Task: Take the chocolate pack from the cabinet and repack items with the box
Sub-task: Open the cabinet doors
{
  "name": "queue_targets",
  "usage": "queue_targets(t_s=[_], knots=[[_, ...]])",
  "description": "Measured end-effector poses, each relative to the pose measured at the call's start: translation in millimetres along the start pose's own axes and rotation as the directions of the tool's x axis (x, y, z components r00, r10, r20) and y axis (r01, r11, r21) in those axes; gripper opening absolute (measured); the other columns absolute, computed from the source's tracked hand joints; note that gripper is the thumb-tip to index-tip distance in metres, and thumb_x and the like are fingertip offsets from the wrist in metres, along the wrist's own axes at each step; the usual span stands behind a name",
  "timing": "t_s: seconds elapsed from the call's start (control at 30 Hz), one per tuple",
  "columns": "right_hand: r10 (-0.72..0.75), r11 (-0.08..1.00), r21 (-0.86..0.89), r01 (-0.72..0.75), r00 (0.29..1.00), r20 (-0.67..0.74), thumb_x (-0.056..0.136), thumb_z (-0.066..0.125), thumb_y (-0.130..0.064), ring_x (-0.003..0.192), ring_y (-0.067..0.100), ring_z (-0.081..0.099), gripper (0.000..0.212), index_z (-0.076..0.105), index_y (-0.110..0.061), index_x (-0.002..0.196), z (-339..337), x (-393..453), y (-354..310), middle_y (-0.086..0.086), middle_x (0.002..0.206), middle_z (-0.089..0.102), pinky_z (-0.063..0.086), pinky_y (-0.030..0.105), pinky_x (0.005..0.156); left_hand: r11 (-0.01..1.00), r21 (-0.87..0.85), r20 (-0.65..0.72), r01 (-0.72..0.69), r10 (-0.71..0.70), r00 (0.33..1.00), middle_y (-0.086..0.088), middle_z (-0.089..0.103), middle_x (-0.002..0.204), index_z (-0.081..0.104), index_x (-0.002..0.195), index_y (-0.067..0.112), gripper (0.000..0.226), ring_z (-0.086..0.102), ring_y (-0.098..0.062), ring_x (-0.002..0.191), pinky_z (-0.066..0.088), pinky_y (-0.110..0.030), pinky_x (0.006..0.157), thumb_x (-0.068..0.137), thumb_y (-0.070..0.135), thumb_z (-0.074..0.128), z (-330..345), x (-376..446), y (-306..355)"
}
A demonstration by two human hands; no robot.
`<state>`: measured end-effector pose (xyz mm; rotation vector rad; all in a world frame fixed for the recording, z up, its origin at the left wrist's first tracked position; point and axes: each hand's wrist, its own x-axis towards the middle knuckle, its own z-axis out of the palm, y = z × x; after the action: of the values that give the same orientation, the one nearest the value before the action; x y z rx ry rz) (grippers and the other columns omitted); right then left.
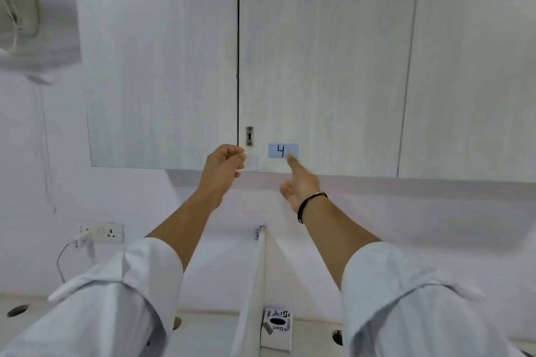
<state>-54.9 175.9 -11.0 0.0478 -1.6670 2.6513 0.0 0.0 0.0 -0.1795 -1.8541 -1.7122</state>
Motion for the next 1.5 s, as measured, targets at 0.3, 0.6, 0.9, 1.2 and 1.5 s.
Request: queue_targets(t_s=[0.3, 0.6, 0.9, 1.2, 1.5], knots=[[0.009, 0.95, 0.313, -0.012, 1.0, 0.011, 0.09, 0.078, -0.037, 0.082, 0.021, 0.062, 0.023, 0.07, -0.016, 0.095, 19, 37, 15, 0.004, 0.09, 0.066, 0.058, 0.03, 0.072, 0.972, 0.228, -0.194, 0.052, -0.007, 0.981, -0.004, 0.051, 0.131, 0.052, 0.133, 0.019, 0.038, 0.057, -0.009, 0.1, 0.043, -0.019, 0.075, 0.096, 0.018, 0.061, 18, 17, -29], [0.022, 0.962, 0.268, -0.05, 0.994, 0.105, 0.087, 0.08, -0.042, 0.068, 0.017, 0.058, 0.047, 0.07, -0.009, 0.118, -11, -36, 10, 0.01, 0.103, 0.069, 0.046, 0.024, 0.056, 0.997, -0.057, -0.134, 0.057, -0.065, 0.989, 0.005, 0.064, 0.107, 0.057, 0.123, 0.017, 0.026, 0.061, -0.012, 0.098, 0.052, -0.03, 0.085, 0.101, 0.031, 0.056, 29, -49, 15], [-0.433, 0.855, -0.391, 0.34, 0.883, -0.18, 0.093, 0.048, -0.071, 0.138, 0.028, 0.048, 0.085, 0.037, -0.014, 0.155, -76, -192, -40, 0.005, 0.155, 0.039, 0.041, 0.042, 0.111, 0.99, -0.135, 0.262, 0.027, 0.009, 0.965, -0.003, 0.072, 0.082, 0.069, 0.099, 0.012, 0.04, 0.068, -0.018, 0.076, 0.054, -0.036, 0.077, 0.105, 0.043, 0.044, 32, -170, 97], [-0.738, 0.462, -0.758, 0.461, 0.673, -0.041, 0.098, 0.059, -0.018, 0.095, 0.024, 0.067, 0.051, 0.041, -0.015, 0.146, -160, -310, -84, 0.006, 0.115, 0.068, 0.052, 0.031, 0.078, 0.997, -0.072, 0.59, 0.002, 0.041, 0.807, 0.005, 0.075, 0.127, 0.06, 0.138, 0.03, 0.043, 0.071, -0.02, 0.117, 0.051, -0.046, 0.106, 0.105, 0.05, 0.042, 80, -246, 145], [-0.816, 0.279, -0.899, 0.337, 0.576, -0.038, 0.089, 0.049, 0.012, 0.107, 0.027, 0.057, 0.063, 0.037, -0.008, 0.148, -254, -316, -117, 0.016, 0.134, 0.053, 0.05, 0.035, 0.087, 0.998, 0.029, 0.354, -0.048, 0.034, 0.935, 0.0, 0.07, 0.124, 0.064, 0.126, 0.022, 0.028, 0.066, -0.019, 0.116, 0.052, -0.042, 0.103, 0.101, 0.033, 0.056, 124, -252, 139]])
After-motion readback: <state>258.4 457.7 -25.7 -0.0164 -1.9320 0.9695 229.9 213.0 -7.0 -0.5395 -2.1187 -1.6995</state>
